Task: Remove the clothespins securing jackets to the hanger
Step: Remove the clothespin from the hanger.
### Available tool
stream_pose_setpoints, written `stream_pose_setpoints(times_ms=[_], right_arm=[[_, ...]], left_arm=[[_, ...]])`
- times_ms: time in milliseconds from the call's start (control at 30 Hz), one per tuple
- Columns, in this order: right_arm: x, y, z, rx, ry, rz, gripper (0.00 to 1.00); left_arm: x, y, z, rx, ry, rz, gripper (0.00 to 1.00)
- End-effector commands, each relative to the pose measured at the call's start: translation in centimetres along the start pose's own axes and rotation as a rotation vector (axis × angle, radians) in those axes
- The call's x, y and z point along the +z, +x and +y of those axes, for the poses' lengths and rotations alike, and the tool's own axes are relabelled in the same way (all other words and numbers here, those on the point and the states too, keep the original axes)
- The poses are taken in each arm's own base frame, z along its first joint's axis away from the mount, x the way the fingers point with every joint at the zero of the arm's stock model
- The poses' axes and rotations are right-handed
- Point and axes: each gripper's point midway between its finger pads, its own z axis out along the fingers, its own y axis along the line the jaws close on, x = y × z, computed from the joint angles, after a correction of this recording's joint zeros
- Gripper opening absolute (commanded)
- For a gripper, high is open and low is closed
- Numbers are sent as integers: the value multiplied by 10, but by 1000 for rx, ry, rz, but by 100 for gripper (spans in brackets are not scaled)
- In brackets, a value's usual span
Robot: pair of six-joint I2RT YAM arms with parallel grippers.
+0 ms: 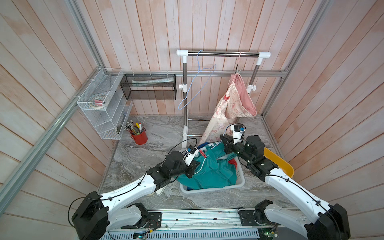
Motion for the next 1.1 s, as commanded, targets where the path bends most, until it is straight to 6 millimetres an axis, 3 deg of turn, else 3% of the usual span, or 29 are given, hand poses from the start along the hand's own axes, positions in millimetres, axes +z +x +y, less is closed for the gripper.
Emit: stream_pose_setpoints(times_ms=[0,233,367,500,700,1067], right_arm=[[-8,-12,4,15,-3,-23,0],[-19,-10,3,2,8,-29,0],[-20,-9,3,-2,4,-28,0],[-19,-10,4,0,-2,-30,0],[-20,-11,5,0,-5,-34,0],[-21,-10,5,-1,-8,-41,0]], left_arm=[[-5,6,-4,11,15,30,23],[-26,-19,-10,36,16,-24,72],[-44,-40,-15,19,41,-80,87],[-51,-58,-18,9,72,-111,91],[-47,-77,-25,31,129,-126,90],[-27,-102,-14,-2,134,-139,71]])
